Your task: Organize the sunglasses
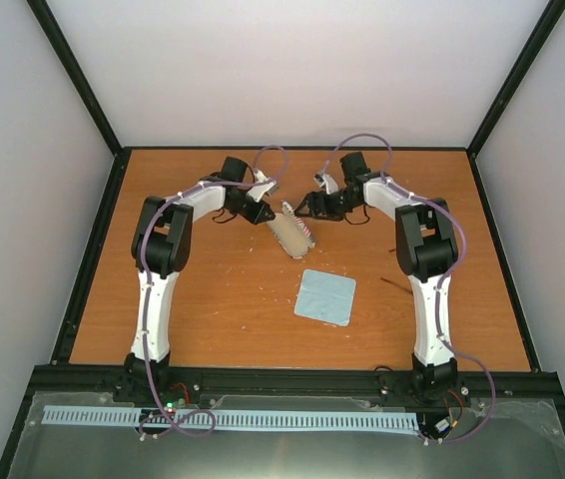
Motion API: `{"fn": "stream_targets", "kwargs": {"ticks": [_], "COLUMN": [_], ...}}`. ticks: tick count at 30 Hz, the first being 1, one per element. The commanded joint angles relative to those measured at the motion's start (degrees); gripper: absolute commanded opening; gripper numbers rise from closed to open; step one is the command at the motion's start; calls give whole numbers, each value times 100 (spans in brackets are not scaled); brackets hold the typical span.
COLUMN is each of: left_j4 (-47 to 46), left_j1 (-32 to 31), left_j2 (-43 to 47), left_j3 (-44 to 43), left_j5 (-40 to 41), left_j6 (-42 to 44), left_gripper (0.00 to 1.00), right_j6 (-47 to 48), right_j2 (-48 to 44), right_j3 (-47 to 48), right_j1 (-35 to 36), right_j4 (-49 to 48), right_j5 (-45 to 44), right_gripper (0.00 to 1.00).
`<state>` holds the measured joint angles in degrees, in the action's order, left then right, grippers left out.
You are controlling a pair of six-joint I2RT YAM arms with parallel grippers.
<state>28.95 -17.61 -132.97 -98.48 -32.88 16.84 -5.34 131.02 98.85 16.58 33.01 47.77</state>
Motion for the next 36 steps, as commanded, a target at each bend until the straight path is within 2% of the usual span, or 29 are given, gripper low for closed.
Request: {"fn": "stream_targets", "kwargs": {"ticks": [1, 4, 8, 11, 13, 18, 25, 32, 36], "left_j4": [-9, -171, -355, -363, -412, -677, -873, -934, -1028], "left_j1": [-32, -9, 69, 127, 166, 170, 170, 170, 170], "left_j2": [205, 316, 385, 364, 359, 484, 608, 609, 687], "left_j3": [451, 588, 593, 494, 473, 609, 812, 880, 971], "left_j5": [621, 794, 972, 1039, 1024, 1216, 1246, 1184, 1193], "left_j6": [-230, -588, -1158, -1664, -2025, -2585, -2727, -2838, -2931], "left_gripper": [0, 1, 0, 0, 0, 0, 0, 0, 1], "right_j6": [53, -41, -334, -661, -915, -1577, -2217, -2459, -2562], "right_j2": [-901, -1595, -2624, -3071, -3101, -2708, -2416, -2092, -1969], "right_j3": [-307, -1117, -2650, -3560, -3893, -3985, -4083, -3721, -3543], "right_j1": [-154, -146, -35, 115, 300, 591, 662, 678, 770], "right_j4": [-279, -582, -1394, -1946, -2188, -2585, -3333, -3139, -3035], "right_j5": [-862, -1418, -2214, -2423, -2560, -2735, -2567, -2670, -2858], "right_gripper": [91, 91, 89, 76, 75, 75, 59, 48, 48]}}
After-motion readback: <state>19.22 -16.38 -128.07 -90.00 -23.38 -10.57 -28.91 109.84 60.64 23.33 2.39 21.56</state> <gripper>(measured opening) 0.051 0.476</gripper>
